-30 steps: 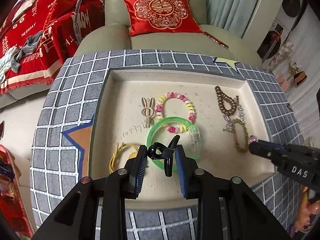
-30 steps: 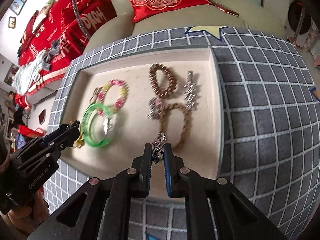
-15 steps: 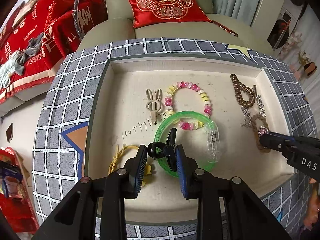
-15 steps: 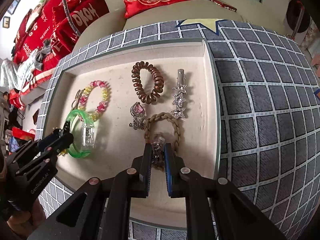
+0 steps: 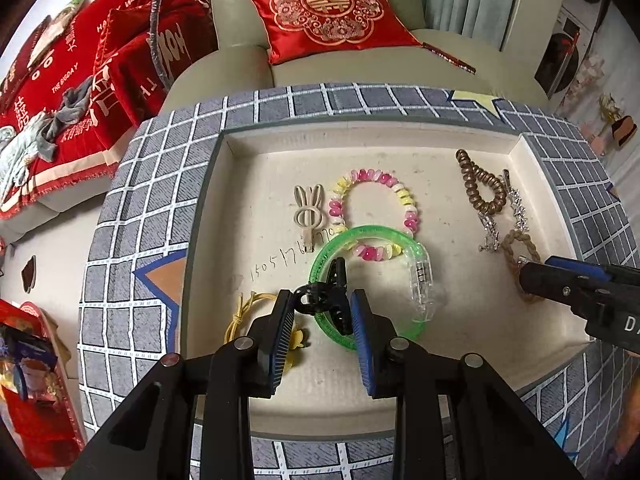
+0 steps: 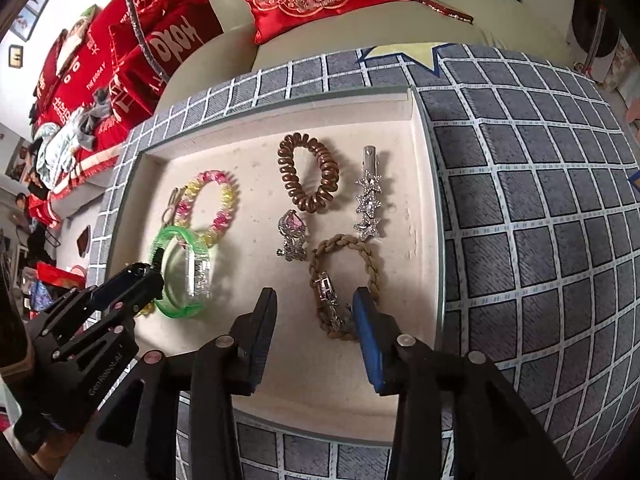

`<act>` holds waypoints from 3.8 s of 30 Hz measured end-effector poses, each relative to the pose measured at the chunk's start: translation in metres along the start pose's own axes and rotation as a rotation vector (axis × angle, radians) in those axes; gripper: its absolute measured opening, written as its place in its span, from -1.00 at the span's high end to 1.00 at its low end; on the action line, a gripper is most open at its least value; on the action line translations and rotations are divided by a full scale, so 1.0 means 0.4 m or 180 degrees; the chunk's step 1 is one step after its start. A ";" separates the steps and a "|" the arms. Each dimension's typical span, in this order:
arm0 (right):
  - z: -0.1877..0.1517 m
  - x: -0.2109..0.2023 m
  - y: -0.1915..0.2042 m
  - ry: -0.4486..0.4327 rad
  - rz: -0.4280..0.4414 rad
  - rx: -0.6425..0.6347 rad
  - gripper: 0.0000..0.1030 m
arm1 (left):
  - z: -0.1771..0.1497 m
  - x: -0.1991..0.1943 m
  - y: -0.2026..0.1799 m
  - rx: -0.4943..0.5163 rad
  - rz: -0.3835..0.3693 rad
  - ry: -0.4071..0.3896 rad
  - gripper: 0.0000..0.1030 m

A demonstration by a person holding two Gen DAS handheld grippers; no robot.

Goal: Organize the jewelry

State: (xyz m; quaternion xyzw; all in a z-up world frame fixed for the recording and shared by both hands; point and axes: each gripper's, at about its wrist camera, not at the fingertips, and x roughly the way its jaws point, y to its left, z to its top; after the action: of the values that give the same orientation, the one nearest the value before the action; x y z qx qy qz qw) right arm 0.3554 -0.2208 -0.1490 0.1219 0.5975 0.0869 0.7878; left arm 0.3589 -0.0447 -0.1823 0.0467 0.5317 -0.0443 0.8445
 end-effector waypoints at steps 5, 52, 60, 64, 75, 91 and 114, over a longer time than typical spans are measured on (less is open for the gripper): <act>-0.005 -0.019 0.006 -0.0026 0.0025 0.0020 0.06 | -0.002 -0.035 0.013 -0.0056 0.0063 -0.0186 -1.00; -0.234 -0.242 0.069 -0.1111 -0.0539 -0.0108 -0.70 | -0.178 -0.253 0.070 -0.0240 0.0035 -0.0649 -1.00; -0.280 -0.266 0.075 -0.1196 -0.0694 -0.0156 -0.71 | -0.217 -0.276 0.060 -0.0200 0.0050 -0.0691 -1.00; -0.299 -0.277 0.086 -0.1245 -0.0805 -0.0201 -0.71 | -0.236 -0.284 0.061 -0.0212 0.0071 -0.0700 -1.00; -0.331 -0.288 0.117 -0.1314 -0.0951 -0.0309 -0.71 | -0.265 -0.292 0.063 -0.0199 0.0073 -0.0716 -1.00; -0.346 -0.296 0.138 -0.1359 -0.0977 -0.0291 -0.71 | -0.271 -0.298 0.062 -0.0153 0.0020 -0.0712 -1.00; -0.354 -0.301 0.139 -0.1366 -0.0982 -0.0266 -0.71 | -0.271 -0.293 0.051 -0.0125 -0.0006 -0.0695 -1.00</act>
State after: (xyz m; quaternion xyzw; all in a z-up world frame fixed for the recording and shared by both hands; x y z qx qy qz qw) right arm 0.1870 -0.1892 -0.0581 0.0124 0.4242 -0.0374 0.9047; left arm 0.2140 -0.0077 -0.1226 0.0246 0.4374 -0.0396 0.8981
